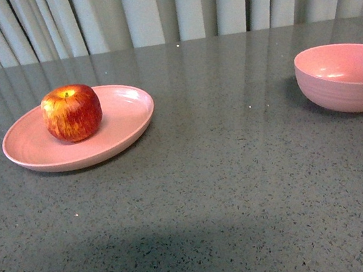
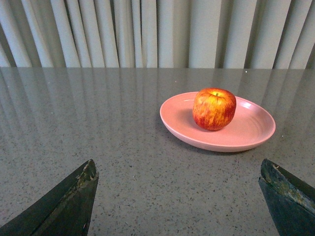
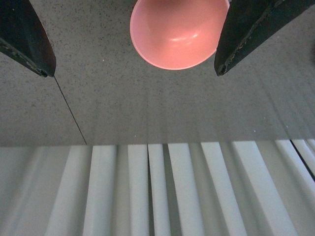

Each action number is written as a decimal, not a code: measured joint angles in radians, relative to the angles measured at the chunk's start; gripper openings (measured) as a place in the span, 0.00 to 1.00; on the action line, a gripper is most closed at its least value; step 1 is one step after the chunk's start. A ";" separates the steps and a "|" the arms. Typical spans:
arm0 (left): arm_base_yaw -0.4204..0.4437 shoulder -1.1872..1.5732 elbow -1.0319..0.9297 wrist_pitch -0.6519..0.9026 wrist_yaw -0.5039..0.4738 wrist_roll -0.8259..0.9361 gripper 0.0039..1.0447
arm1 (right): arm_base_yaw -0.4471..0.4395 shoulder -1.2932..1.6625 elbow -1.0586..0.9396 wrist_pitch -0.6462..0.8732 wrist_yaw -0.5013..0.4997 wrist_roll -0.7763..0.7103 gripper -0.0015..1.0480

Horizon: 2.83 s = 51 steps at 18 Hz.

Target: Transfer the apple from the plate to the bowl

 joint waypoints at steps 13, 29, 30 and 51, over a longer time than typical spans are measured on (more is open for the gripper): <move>0.000 0.000 0.000 0.000 0.000 0.000 0.94 | -0.033 0.615 0.414 -0.343 0.018 -0.059 0.94; 0.000 0.000 0.000 0.000 0.000 0.000 0.94 | 0.006 0.726 0.492 -0.455 0.039 0.016 0.27; 0.000 0.000 0.000 0.000 0.000 0.000 0.94 | 0.010 0.726 0.492 -0.455 0.039 0.016 0.18; 0.000 0.000 0.000 0.000 0.000 0.000 0.94 | 0.319 0.668 0.621 -0.518 0.004 0.110 0.03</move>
